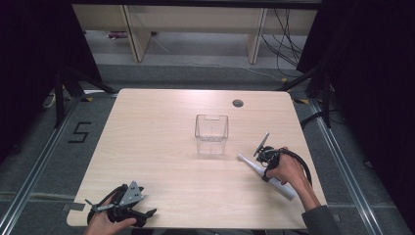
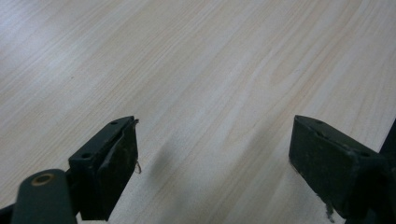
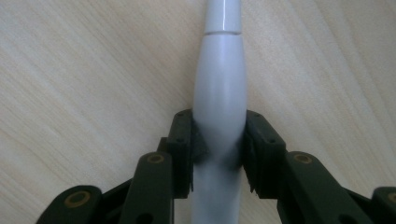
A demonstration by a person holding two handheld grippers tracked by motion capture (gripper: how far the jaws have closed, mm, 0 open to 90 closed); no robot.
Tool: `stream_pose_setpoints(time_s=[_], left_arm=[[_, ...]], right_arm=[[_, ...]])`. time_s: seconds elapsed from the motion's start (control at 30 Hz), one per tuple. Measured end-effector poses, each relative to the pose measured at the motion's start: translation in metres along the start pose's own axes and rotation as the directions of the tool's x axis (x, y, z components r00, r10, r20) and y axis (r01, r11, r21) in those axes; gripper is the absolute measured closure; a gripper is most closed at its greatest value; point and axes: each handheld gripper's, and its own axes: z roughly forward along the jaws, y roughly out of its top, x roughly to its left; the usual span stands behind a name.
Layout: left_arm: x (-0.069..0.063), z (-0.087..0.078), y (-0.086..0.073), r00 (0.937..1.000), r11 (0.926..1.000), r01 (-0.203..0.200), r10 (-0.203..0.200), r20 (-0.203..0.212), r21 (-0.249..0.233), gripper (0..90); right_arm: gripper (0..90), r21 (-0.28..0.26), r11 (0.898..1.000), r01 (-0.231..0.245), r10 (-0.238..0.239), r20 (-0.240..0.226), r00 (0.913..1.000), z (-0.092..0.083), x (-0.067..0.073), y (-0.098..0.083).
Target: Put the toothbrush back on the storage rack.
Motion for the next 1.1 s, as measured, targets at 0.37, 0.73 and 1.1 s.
stream_pose_setpoints(time_s=[0.37, 0.73, 1.1], left_arm=[[0.0, 0.0, 0.0, 1.0, 1.0, 0.0, 0.0, -0.002, 0.002, 15.1], [0.0, 0.0, -0.001, 0.9998, 0.9998, 0.018, -0.018, 0.003, 0.004, 15.1], [0.0, 0.0, -0.001, 0.9999, 0.9999, 0.01, -0.01, -0.002, 0.01, 15.1]], right_arm=[[67.0, -0.091, 0.996, 0.002, -0.002, -0.003, 1.0, -0.008, -0.006, -0.011], [67.1, -0.264, 0.964, -0.022, 0.016, -0.024, 0.9996, -0.026, -0.013, -0.029], [67.2, -0.432, 0.898, -0.081, 0.084, -0.013, 0.9964, -0.047, -0.016, -0.047]])
